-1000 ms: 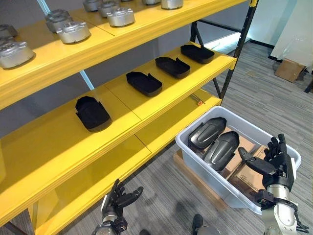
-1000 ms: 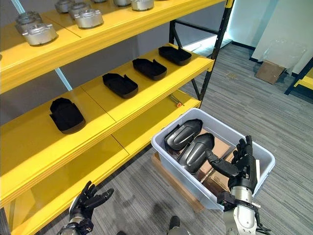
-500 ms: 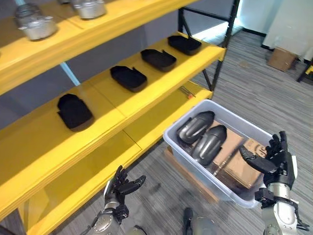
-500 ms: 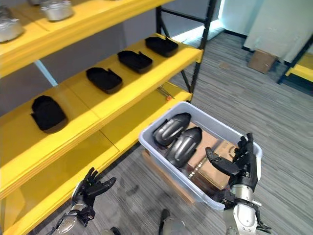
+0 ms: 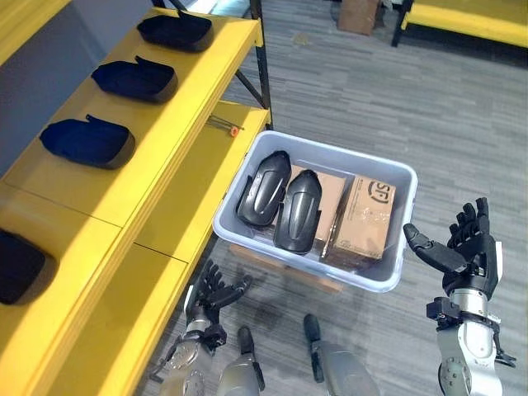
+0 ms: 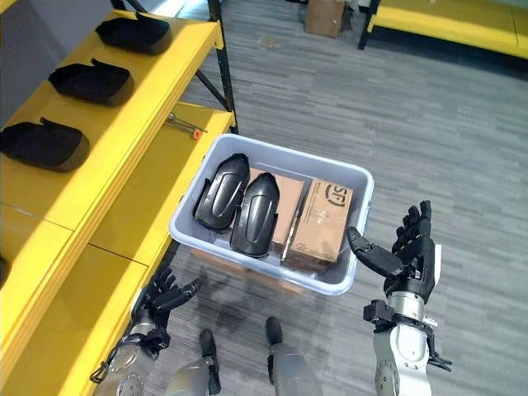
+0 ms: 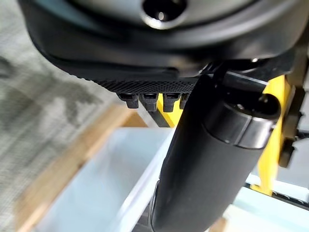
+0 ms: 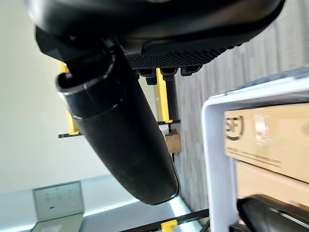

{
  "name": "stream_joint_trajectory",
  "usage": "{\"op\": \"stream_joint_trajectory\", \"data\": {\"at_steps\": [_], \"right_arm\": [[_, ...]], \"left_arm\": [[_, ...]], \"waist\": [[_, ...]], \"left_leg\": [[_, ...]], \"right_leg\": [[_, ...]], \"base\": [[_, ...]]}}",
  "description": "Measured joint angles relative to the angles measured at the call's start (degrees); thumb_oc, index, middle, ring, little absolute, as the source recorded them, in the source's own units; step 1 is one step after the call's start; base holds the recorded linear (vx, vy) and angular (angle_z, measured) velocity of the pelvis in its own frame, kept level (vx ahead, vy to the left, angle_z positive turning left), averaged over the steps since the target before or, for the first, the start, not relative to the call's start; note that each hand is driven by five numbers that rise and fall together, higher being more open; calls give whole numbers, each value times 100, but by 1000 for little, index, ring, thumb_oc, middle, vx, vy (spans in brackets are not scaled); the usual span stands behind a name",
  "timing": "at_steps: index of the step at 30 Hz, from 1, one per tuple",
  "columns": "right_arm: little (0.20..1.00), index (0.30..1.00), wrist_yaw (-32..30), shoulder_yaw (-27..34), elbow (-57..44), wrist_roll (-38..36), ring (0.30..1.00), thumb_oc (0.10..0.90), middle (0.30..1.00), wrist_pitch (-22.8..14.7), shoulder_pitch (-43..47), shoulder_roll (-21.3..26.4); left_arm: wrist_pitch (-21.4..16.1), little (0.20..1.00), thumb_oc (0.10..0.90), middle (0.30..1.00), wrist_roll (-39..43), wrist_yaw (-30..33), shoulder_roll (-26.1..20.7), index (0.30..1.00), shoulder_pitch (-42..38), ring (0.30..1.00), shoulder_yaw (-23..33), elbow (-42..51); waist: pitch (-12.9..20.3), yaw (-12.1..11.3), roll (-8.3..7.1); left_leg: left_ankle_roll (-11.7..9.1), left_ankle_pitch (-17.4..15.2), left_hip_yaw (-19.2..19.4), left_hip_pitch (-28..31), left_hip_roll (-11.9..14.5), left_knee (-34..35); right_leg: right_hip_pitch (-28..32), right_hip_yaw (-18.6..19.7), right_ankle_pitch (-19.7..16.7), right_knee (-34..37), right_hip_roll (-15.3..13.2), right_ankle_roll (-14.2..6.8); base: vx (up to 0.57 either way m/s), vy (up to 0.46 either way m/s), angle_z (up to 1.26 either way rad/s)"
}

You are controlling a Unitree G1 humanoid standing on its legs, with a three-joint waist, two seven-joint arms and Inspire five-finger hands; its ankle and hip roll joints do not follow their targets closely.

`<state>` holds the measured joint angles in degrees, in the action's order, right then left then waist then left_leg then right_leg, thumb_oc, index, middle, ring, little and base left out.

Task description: Move parts from the plastic box to the shelf.

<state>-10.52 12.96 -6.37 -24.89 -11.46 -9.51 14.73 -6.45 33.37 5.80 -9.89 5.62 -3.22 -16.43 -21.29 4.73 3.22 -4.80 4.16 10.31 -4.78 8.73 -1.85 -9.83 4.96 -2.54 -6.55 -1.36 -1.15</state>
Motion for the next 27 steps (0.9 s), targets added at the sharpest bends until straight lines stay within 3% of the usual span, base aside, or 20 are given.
{"op": "stream_joint_trajectory", "data": {"at_steps": [1,2,3,4,5,6,10,16,18,20,21,22,23,24,25,26,27], "right_arm": [[1000,1000,30,-100,-9,5,1000,900,1000,59,-84,-10],[1000,1000,97,-248,-10,7,1000,900,1000,104,-59,-21],[1000,1000,151,-349,-10,8,1000,900,1000,140,-53,-44],[1000,1000,181,-378,-9,7,1000,900,1000,197,-117,-113],[1000,1000,184,-383,-10,6,1000,900,1000,196,-89,-119],[1000,1000,180,-377,-10,5,1000,900,1000,197,-55,-119],[1000,1000,195,-376,-10,4,1000,900,1000,195,106,-121],[1000,1000,257,-388,-11,4,1000,900,1000,197,69,-122],[1000,1000,283,-382,-11,5,1000,900,1000,197,51,-124],[1000,1000,318,-410,-11,5,1000,900,1000,211,116,-142],[1000,1000,325,-426,-16,5,1000,900,1000,209,86,-143],[1000,1000,338,-436,-12,5,1000,900,1000,210,-10,-151],[1000,1000,339,-519,-10,5,1000,900,1000,210,59,-177],[1000,1000,349,-631,8,6,1000,900,1000,207,167,-212],[1000,1000,360,-757,22,6,1000,900,1000,209,210,-220],[1000,1000,392,-834,20,6,1000,900,1000,213,160,-211],[1000,1000,392,-833,14,6,1000,900,1000,213,107,-192]], "left_arm": [[-11,1000,900,1000,8,84,-56,1000,-141,1000,23,14],[-58,1000,900,1000,9,120,-96,1000,-56,1000,113,15],[-116,1000,900,1000,10,158,-165,1000,-15,1000,183,24],[-114,1000,900,1000,10,188,-382,1000,85,1000,186,24],[-107,1000,900,1000,10,242,-493,1000,123,1000,190,20],[-107,1000,900,1000,10,247,-492,1000,192,1000,182,20],[-88,1000,900,1000,6,220,-457,1000,362,1000,14,20],[-88,1000,900,1000,2,205,-458,1000,447,1000,15,22],[-81,1000,900,1000,-16,205,-478,1000,426,1000,13,16],[-56,1000,900,1000,-57,208,-486,1000,463,1000,25,5],[-43,1000,900,1000,-57,205,-488,1000,483,1000,27,6],[-32,1000,900,1000,-58,207,-504,1000,455,1000,22,18],[-32,1000,900,1000,-58,208,-522,1000,483,1000,73,28],[-20,1000,900,1000,-57,214,-523,1000,547,1000,143,16],[-15,1000,900,1000,-55,225,-495,1000,614,1000,192,-16],[-10,1000,900,1000,-55,211,-490,1000,651,1000,193,-99],[-7,1000,900,1000,-55,205,-491,1000,636,1000,197,-119]], "waist": [[1,-2,-92],[11,-71,-109],[28,-87,-111],[135,-175,-316],[199,-193,-446],[238,-184,-521],[441,-181,-618],[606,-190,-635],[619,-171,-625],[639,-192,-517],[655,-169,-511],[677,-126,-542],[672,-164,-546],[668,-202,-539],[663,-186,-526],[657,-152,-463],[649,-156,-440]], "left_leg": [[195,-206,146,-23,-248,-200],[403,-384,342,-34,-335,-385],[491,-502,401,-116,-382,-495],[494,-503,441,-143,-478,-483],[491,-501,420,-200,-499,-488],[463,-482,338,-202,-487,-484],[359,-416,342,-201,-393,-386],[391,-451,369,-234,-420,-464],[473,-504,376,-227,-507,-477],[578,-454,474,-229,-444,-358],[546,-409,521,-201,-458,-311],[581,-421,609,-171,-588,-327],[635,-464,785,-203,-576,-401],[689,-496,1073,-130,-509,-281],[665,-521,1256,-24,-564,-136],[666,-519,1334,93,-619,-16],[659,-516,1412,126,-615,9]], "right_leg": [[84,114,-54,165,-265,-206],[102,-57,20,167,-551,-196],[91,-147,241,-254,-768,-321],[348,-138,288,7,-963,-418],[478,-169,156,340,-995,-636],[615,-259,103,547,-986,-704],[683,-269,-43,815,-877,-650],[648,-222,-73,784,-899,-653],[546,-186,-39,574,-937,-675],[-81,-13,-43,-347,-840,-728],[-146,25,-52,-460,-850,-749],[-278,27,-114,-635,-866,-782],[-609,-76,-233,-972,-868,-838],[-851,-548,-302,-1026,-1035,-844],[-841,-1322,-240,-719,-1227,-766],[-623,-1512,-208,77,-1227,-782],[-571,-1592,-203,395,-1261,-800]], "base": [[170,284,-50],[98,131,-47],[123,127,-42],[97,70,-14],[101,62,12],[109,67,16],[78,74,-3],[50,138,-3],[-12,200,-9],[-49,120,-33],[-39,195,-29],[33,174,-48],[182,124,-88],[215,51,-116],[257,-75,-109],[203,-152,-73],[157,-145,-44]]}}
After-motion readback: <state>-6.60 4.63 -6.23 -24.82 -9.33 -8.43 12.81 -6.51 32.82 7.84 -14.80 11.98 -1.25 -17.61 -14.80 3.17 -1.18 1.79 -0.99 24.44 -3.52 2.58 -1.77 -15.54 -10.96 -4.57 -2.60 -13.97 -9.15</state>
